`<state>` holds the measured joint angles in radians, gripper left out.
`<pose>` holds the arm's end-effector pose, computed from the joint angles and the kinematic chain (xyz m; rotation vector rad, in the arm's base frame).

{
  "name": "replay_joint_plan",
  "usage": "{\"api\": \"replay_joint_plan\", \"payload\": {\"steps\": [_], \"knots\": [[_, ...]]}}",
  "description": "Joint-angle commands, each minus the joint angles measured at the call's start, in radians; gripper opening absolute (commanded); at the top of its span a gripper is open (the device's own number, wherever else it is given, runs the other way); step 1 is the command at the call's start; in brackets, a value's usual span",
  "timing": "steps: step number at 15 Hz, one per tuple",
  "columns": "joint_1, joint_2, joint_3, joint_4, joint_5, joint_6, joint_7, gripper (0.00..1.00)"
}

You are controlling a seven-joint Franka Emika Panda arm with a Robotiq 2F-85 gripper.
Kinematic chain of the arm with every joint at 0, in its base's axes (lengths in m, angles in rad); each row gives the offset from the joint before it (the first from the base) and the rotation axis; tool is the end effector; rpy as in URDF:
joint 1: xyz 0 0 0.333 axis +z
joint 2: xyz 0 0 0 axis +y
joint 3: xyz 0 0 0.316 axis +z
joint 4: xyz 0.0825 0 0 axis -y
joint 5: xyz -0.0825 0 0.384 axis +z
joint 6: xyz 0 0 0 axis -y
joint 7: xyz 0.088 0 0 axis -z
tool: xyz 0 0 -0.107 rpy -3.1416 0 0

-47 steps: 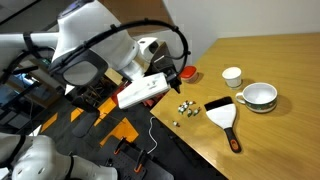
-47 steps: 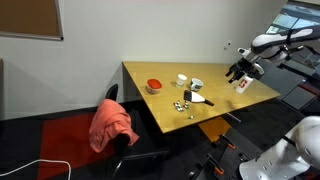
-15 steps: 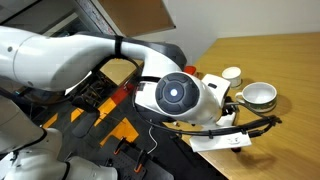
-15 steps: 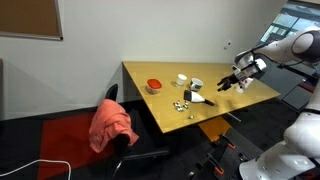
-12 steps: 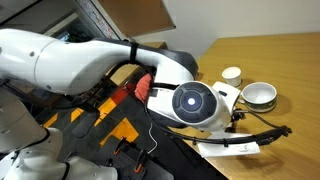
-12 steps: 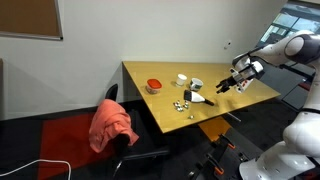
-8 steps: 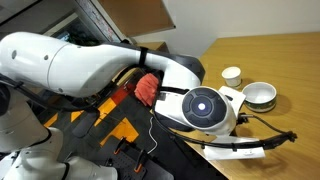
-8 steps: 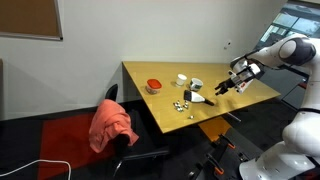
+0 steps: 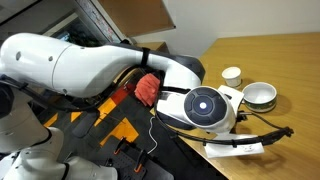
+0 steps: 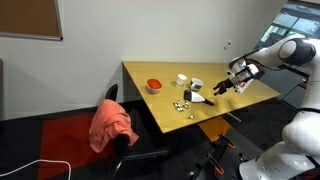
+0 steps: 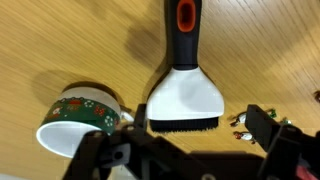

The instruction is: Pick up the brush and sweep the candy on the countertop.

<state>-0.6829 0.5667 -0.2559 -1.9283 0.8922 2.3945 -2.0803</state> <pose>0.3741 -0.4918 0.1947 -2.9130 -0.7265 -0.6624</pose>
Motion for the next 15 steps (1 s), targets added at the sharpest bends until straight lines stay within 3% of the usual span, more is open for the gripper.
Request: {"api": "replay_joint_plan", "payload": {"steps": [1,8,15], "knots": [[-0.039,0.034,0.055,0.024,0.022,0.029,-0.086,1.0],[-0.072,0.11,0.088,0.054,0.009,0.095,-0.141,1.0],[-0.119,0.179,0.117,0.11,-0.003,0.078,-0.167,1.0]]}}
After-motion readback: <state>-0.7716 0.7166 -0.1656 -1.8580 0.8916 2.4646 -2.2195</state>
